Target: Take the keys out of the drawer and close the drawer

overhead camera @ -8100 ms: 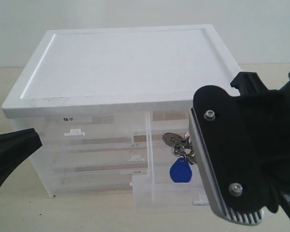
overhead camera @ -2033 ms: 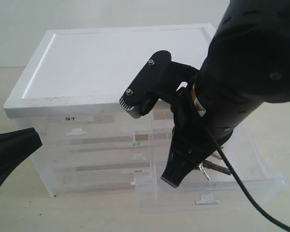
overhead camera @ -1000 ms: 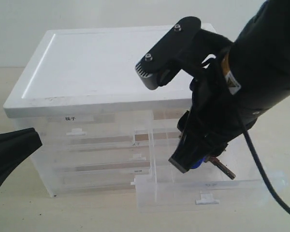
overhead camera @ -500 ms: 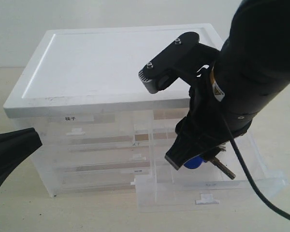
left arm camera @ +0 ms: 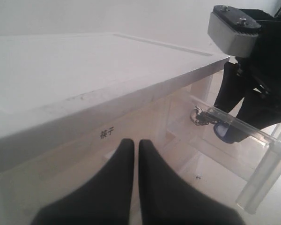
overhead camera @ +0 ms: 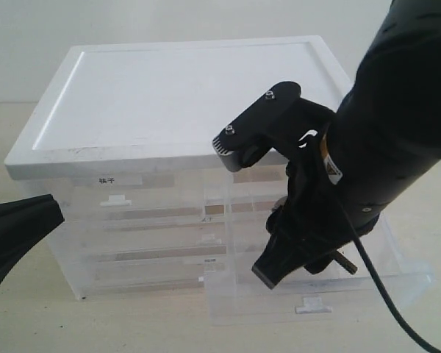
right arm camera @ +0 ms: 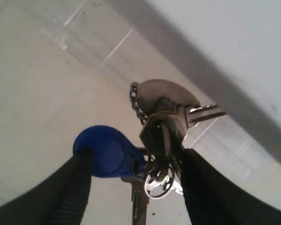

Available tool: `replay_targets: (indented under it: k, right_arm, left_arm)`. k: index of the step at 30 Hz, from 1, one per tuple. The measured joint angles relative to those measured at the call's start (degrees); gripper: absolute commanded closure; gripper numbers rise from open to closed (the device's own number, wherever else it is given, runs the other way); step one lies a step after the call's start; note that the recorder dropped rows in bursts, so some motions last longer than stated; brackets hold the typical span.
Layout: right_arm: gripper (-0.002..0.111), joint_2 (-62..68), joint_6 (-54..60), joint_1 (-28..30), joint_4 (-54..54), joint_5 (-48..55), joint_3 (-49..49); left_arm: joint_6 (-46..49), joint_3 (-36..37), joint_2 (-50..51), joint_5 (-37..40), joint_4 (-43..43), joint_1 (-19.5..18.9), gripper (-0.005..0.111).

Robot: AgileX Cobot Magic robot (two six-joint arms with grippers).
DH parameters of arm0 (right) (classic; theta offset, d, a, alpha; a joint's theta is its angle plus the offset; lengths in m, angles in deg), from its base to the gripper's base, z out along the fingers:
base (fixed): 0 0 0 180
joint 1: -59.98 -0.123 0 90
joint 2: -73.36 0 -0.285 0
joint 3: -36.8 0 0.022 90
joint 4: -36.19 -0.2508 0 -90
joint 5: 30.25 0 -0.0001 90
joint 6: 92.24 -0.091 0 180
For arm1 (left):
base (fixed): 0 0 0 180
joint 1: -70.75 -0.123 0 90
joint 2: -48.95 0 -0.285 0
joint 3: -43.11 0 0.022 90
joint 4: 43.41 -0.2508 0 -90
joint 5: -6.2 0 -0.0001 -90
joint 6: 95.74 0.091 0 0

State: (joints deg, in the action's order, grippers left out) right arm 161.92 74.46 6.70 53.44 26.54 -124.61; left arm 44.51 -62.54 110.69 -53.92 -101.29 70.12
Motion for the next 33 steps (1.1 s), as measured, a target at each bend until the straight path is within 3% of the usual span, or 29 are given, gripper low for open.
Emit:
replay_targets:
  k: [4,6,8,9,21,33]
  right_arm:
    - [0.061,-0.47,-0.46,0.0,0.2,-2.11,1.03]
    - [0.077,-0.47,-0.46,0.0,0.6,-2.22,1.03]
    - [0.102,-0.47,-0.3,0.0,1.34,-2.31,1.03]
    - [0.108,-0.47,0.09,0.0,1.57,-2.31,1.03]
    - [0.108,-1.93,5.17,0.0,1.87,-5.83,1.59]
    - [0.108,-11.33,5.78,0.0,1.36,-6.32,1.3]
  left_arm:
    - [0.0,0.0,0.0,0.0,0.0,0.0,0.102]
    - [0.0,0.0,0.0,0.0,0.0,0.0,0.102]
    - [0.0,0.0,0.0,0.0,0.0,0.0,0.102]
    - [0.0,0.0,0.0,0.0,0.0,0.0,0.102]
    - [0.0,0.0,0.0,0.0,0.0,0.0,0.102]
    - [-0.22,0.0,0.0,0.0,0.0,0.0,0.102]
